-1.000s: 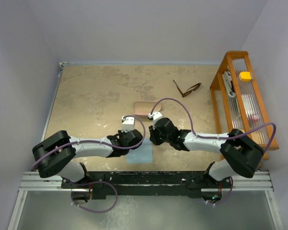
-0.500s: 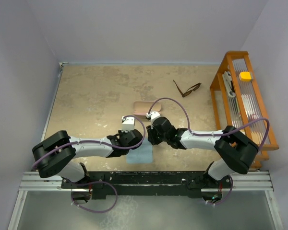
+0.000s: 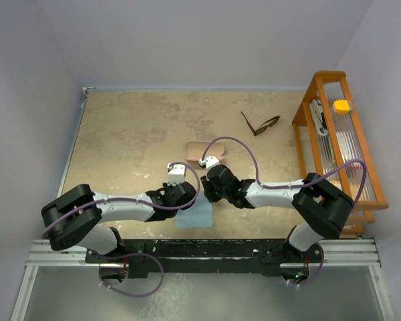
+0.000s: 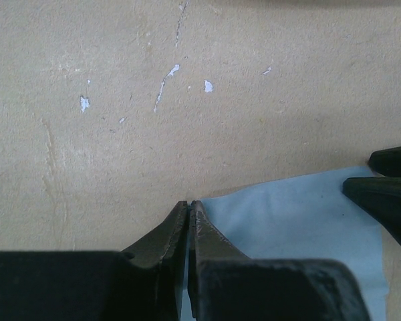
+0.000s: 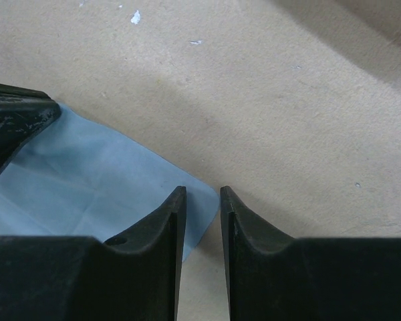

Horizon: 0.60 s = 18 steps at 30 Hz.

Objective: Organize the sunglasses
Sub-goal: Fold the glasses cleaning cloth at the center of the board.

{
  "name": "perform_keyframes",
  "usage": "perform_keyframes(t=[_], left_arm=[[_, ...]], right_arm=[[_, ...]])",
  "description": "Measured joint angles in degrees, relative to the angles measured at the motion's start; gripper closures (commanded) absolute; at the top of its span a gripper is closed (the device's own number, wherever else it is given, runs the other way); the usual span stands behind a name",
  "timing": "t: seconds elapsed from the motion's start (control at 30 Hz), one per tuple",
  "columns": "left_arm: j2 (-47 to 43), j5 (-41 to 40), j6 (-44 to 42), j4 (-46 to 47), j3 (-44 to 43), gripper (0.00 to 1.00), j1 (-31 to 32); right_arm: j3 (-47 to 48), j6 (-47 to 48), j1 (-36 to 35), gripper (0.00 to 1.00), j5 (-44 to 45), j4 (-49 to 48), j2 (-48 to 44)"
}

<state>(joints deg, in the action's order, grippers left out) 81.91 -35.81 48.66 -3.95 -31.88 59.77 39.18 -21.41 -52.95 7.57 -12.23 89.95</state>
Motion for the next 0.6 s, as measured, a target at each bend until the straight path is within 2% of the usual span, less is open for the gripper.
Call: perform_keyframes(t=[0.23, 0.6], left_arm=[[-0.61, 0.28, 0.13, 0.44, 0.66, 1.00, 0.00], [-1.79, 1.01, 0.20, 0.68, 1.64, 1.00, 0.00]], right_arm=[[1.95, 0.17, -4.07, 0.71, 4.94, 1.40, 1.68], [2.01, -0.39, -4.74, 0.82, 7.10, 2.01, 1.70]])
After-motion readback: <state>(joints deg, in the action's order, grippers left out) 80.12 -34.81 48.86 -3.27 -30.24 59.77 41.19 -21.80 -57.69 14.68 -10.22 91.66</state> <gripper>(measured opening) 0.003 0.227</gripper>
